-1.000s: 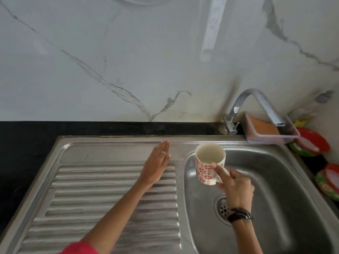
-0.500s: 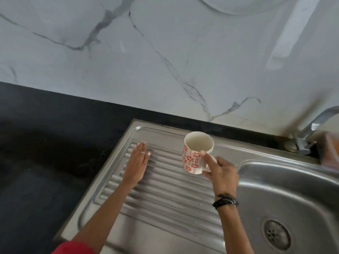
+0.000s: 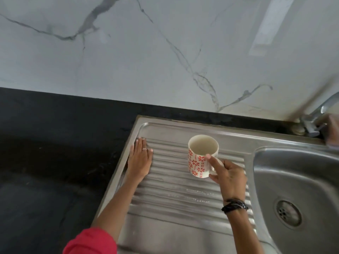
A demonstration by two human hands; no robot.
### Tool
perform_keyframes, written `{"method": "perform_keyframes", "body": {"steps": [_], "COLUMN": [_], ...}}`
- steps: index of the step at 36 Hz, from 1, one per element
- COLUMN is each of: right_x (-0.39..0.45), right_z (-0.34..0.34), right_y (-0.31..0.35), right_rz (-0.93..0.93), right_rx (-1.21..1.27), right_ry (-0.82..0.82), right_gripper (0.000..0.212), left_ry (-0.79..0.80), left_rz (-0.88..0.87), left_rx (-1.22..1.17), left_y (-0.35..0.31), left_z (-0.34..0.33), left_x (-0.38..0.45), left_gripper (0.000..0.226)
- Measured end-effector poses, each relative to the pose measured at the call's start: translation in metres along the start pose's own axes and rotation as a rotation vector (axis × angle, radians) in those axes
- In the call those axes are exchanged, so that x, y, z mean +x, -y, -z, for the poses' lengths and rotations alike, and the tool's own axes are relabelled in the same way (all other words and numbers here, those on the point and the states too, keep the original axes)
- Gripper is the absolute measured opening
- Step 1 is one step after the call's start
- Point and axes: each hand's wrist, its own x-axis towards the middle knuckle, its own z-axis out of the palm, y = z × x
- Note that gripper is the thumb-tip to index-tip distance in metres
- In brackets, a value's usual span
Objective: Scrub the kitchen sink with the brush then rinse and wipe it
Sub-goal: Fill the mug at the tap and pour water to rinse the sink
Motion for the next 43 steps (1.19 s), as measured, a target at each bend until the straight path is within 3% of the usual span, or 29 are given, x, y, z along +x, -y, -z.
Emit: {"method": "perform_keyframes", "body": {"steps": [13, 20, 24, 29, 32, 35, 37, 43], "right_x": [0.011, 0.021, 0.022, 0.022, 0.022, 0.020, 0.017, 0.014], "right_z": [0.073, 0.136, 0.170, 0.204, 0.216, 0.219, 0.217, 0.194], "right_y": [-0.015, -0.029, -0.035, -0.032, -0.029, -0.023, -0.017, -0.006], "right_rz": [-0.050, -0.102, -0.113, -0.080, -0.057, -0.025, 0.005, 0.054], "right_rx": [-0.043, -0.127, -0.123, -0.207, -0.213, -0.203, -0.195, -0.143], "right_ry": [-0.145, -0.215, -0.265, -0.317, -0.318, -0.304, -0.283, -0.198], "right_gripper": [0.026, 0.033, 0.031, 0.042, 0.037, 0.035, 0.036, 0.038], "left_ry": [-0.020, 0.019, 0.057, 0.166, 0.272, 0.344, 0.268, 0.056], "left_rz": [0.077, -0.131, -0.285, -0.495, -0.626, -0.604, -0.514, -0.316], "left_rx": [-0.117, -0.194, -0.227, -0.241, -0.308, -0.509, -0.597, -0.499], "left_y": [-0.046, -0.154, -0.228, -0.310, -0.339, -0.342, -0.330, -0.240], "left_z": [0.001, -0.012, -0.019, -0.024, -0.017, -0.014, -0.007, 0.013], "left_x": [-0.014, -0.033, -0.048, -0.052, -0.051, -0.050, -0.054, -0.060], "left_gripper": [0.052, 0.065, 0.058, 0.061, 0.054, 0.045, 0.047, 0.051]}}
